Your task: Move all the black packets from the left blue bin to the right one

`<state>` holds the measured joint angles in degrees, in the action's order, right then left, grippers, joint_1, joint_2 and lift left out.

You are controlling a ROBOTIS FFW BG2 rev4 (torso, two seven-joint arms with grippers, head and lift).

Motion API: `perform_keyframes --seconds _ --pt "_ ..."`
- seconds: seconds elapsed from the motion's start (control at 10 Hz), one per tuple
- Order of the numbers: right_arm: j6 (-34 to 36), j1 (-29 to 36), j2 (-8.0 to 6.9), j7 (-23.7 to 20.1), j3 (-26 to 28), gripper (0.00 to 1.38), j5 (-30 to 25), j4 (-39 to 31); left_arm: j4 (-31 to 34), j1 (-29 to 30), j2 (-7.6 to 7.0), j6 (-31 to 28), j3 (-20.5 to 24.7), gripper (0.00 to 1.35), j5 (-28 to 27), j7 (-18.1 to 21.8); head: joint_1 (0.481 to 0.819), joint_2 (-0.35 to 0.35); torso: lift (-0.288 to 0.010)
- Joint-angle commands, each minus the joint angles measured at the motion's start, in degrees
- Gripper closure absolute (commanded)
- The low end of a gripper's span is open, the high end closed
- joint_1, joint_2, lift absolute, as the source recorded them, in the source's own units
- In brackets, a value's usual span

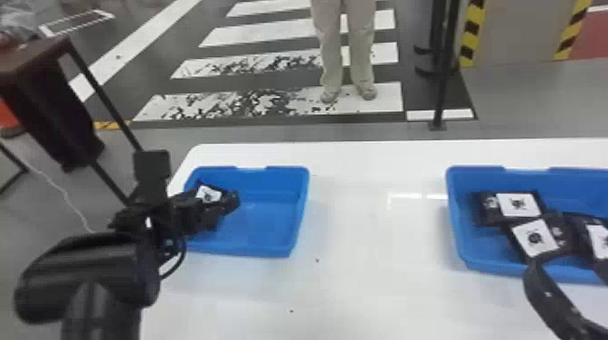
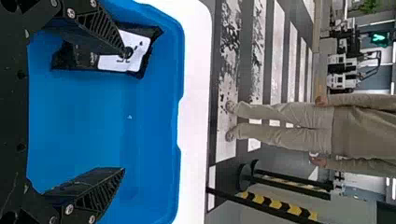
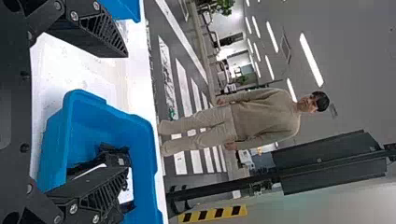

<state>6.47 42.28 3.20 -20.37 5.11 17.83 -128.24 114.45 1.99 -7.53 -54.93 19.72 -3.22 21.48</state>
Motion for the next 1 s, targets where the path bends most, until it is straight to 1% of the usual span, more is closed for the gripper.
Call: perform_keyframes --seconds 0.0,0.2,0.3,0.4,0.5,0.9 --pt "0.42 -0.09 0.58 -0.02 -1.23 0.17 0.91 0.48 -5.11 -5.37 -0.38 -2.44 -0.64 0.16 -3.41 -0.65 0.695 0.253 -0.14" --pt "0.98 -0.24 0.67 -0.11 -1.45 0.17 1.71 0.76 -7.36 -7.76 -0.47 -5.4 -1.1 0.16 -5.24 -3.37 0.695 0.288 -0.14" --pt "1.12 -0.24 0.75 -0.28 -1.45 0.17 1.82 0.9 -10.74 -9.59 -0.56 -5.68 -1.1 0.16 -6.38 -3.81 0.695 0.296 -0.14" --pt "1.4 -0.38 0.84 -0.46 -1.45 0.17 1.94 0.9 -14.11 -11.84 -1.09 -5.68 -1.55 0.16 -7.06 -4.16 0.695 0.306 -0.14" --pt "1.68 -0.66 0.84 -0.72 -1.45 0.17 1.94 1.04 -16.36 -13.1 -1.26 -5.82 -1.9 0.16 -7.29 -4.6 0.695 0.312 -0.14" --pt "2.95 -0.8 0.84 -1.16 -1.45 0.17 2.74 1.47 -22.27 -16.34 -1.44 -7.93 -2.01 0.16 -8.78 -6.97 0.695 0.327 -0.14"
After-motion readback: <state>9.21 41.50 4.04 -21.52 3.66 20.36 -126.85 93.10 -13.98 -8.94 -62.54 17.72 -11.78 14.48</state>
